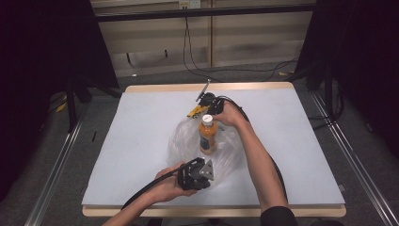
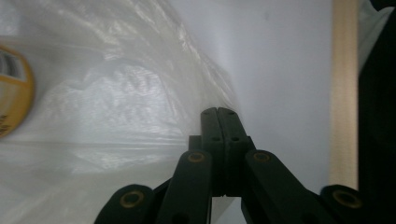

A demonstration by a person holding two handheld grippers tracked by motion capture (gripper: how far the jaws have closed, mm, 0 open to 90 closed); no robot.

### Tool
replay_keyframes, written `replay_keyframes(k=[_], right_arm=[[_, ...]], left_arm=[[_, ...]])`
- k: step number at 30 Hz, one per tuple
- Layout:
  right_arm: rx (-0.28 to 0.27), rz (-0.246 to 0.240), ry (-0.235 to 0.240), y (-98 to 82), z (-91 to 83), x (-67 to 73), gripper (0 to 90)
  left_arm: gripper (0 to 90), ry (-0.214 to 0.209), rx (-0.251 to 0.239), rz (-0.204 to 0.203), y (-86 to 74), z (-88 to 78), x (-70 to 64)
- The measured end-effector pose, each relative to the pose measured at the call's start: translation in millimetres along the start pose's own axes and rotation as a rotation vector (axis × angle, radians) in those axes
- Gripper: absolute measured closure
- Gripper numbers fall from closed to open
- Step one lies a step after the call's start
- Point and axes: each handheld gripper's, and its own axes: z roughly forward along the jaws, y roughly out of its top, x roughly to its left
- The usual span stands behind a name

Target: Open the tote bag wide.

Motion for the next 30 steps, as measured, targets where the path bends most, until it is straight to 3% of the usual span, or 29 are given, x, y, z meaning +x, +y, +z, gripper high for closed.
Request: replay_keyframes(k=[1, 4, 9, 11, 13, 15, 17, 24, 26, 30], right_arm=[[0.005, 0.008, -0.026, 4.5, 1.5, -2.7, 90.0], [-0.003, 0.035, -0.027, 8.3, 3.5, -11.3, 90.0], [0.023, 0.057, -0.123, 16.5, 5.9, -20.7, 90.0], [0.006, 0.087, -0.112, 17.1, 6.9, -25.5, 90.0], [0.004, 0.1, -0.11, 17.6, 6.9, -27.5, 90.0], [0.006, 0.101, -0.141, 18.9, 8.0, -27.2, 90.0], [0.013, 0.105, -0.169, 20.0, 8.1, -27.1, 90.0], [-0.01, 0.117, -0.167, 18.4, 9.0, -32.1, 90.0], [-0.001, 0.111, -0.179, 19.4, 8.6, -30.7, 90.0], [-0.032, 0.09, -0.123, 15.3, 5.1, -26.9, 90.0]], left_arm=[[90.0, -0.006, -0.011, 0.007, 0.6, 0.4, -7.5], [90.0, -0.014, -0.005, 0.023, 1.6, 0.1, -16.3], [90.0, -0.027, -0.012, 0.032, 0.5, -0.5, -21.6], [90.0, -0.026, -0.01, 0.027, 0.0, -1.3, -24.0], [90.0, -0.033, 0.0, 0.065, 1.6, -1.5, -28.1], [90.0, -0.033, 0.003, 0.072, 1.9, -1.6, -30.0], [90.0, -0.039, -0.004, 0.049, 1.1, -1.4, -30.3], [90.0, -0.062, -0.005, 0.067, 0.0, -2.5, -31.3], [90.0, -0.097, -0.037, 0.034, -3.4, -2.5, -25.2], [90.0, -0.086, -0.081, 0.016, -5.9, -8.0, -18.7]])
